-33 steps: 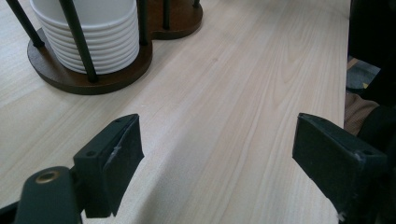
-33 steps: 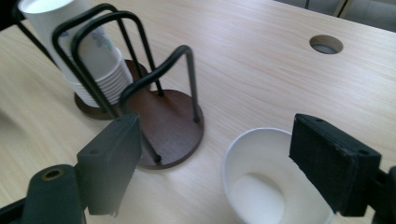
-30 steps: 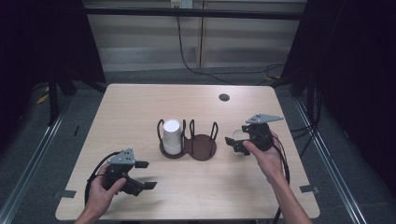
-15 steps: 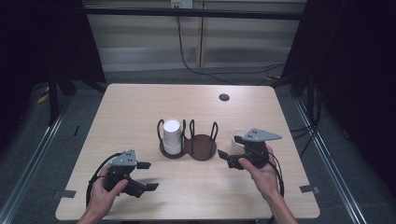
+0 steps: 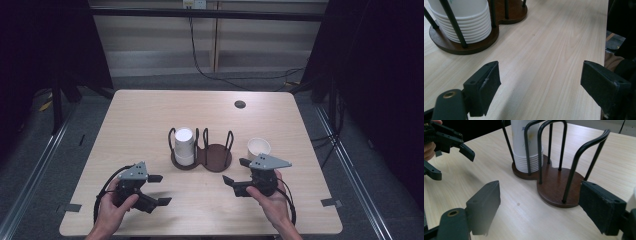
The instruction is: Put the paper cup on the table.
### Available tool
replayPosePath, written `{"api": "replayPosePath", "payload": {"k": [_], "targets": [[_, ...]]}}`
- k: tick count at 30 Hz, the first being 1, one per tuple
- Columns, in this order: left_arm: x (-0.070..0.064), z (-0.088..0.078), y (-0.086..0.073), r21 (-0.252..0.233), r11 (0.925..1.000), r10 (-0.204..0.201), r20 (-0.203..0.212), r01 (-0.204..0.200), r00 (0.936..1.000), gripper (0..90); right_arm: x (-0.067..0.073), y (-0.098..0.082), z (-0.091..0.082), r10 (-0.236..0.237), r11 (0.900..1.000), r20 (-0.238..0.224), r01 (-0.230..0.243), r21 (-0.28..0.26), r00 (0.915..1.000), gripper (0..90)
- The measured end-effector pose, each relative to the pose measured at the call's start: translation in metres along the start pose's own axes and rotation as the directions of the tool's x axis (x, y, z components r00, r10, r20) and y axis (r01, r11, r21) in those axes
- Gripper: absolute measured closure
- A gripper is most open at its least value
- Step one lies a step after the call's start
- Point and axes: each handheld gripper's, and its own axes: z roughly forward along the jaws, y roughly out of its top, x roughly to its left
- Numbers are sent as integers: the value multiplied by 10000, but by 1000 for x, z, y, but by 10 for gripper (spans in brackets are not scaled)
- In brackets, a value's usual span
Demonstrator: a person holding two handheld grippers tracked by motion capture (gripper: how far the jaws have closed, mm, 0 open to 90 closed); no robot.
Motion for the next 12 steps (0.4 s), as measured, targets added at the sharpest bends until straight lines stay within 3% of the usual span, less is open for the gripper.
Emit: {"api": "replayPosePath", "payload": {"k": [4,12], "targets": [[-2,1,-1,-65,10000,38,-79,-39,10000,161,3,-13,8,361,9993,-72,-361,-7,9993,174],[-5,4,-2,-72,10000,45,-194,-46,9998,161,6,-27,23,178,9985,49,-181,517,9998,166]]}}
